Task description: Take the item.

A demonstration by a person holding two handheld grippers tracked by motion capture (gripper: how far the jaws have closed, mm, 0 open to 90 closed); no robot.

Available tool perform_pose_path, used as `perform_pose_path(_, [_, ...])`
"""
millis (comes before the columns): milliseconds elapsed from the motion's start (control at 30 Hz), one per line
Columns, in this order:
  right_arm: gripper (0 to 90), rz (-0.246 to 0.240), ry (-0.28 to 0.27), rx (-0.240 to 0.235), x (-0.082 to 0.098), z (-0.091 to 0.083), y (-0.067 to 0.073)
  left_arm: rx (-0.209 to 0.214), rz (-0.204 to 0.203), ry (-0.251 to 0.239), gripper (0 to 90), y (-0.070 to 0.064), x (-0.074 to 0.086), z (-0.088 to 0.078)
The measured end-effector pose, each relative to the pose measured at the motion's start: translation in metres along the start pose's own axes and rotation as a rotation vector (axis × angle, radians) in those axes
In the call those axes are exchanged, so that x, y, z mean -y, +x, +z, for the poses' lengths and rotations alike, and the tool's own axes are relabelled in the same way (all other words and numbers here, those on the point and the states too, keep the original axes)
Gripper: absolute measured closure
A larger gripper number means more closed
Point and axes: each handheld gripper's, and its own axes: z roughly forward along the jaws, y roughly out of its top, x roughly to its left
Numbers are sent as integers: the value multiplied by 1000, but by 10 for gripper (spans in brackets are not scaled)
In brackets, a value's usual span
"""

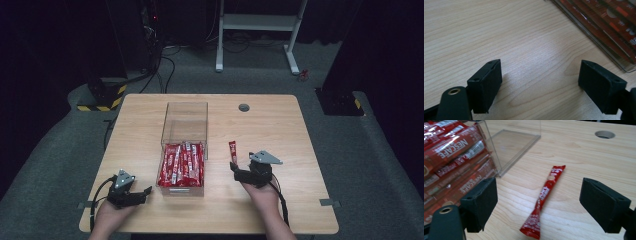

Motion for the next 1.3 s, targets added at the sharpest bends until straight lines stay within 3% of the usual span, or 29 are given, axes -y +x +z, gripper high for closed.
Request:
perform_pose_path(700, [141,32,60,92,29,-32,-40,0,5,2,192,0,0,0])
perform_pose_path(1167, [141,52,114,175,62,-66,-79,1,4,2,192,0,0,0])
perform_pose_path(1300, [144,67,165,204,76,-80,-91,0,4,2,192,0,0,0])
